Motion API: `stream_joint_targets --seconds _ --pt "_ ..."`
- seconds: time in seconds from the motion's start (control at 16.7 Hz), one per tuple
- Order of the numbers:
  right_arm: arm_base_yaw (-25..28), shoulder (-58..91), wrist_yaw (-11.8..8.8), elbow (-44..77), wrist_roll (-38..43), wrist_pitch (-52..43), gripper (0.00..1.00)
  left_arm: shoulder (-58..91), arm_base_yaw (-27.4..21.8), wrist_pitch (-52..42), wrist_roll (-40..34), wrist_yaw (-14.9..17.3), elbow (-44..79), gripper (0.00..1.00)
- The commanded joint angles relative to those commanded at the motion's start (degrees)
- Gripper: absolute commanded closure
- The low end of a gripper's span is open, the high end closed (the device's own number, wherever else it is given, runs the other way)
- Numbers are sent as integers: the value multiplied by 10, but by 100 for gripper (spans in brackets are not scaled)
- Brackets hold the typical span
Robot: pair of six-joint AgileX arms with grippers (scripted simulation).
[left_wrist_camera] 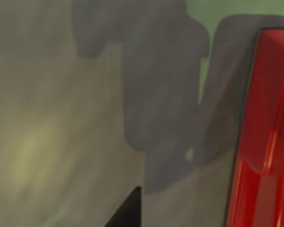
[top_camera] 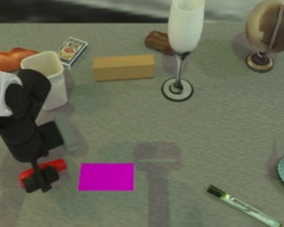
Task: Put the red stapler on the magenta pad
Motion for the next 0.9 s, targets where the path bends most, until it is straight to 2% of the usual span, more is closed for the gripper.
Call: stream_joint_targets --seconds 0.42,0.9 --pt "0 0 0 0 0 0 0 0 0 0 0 0 0 98" --pt "0 0 0 0 0 0 0 0 0 0 0 0 0 100"
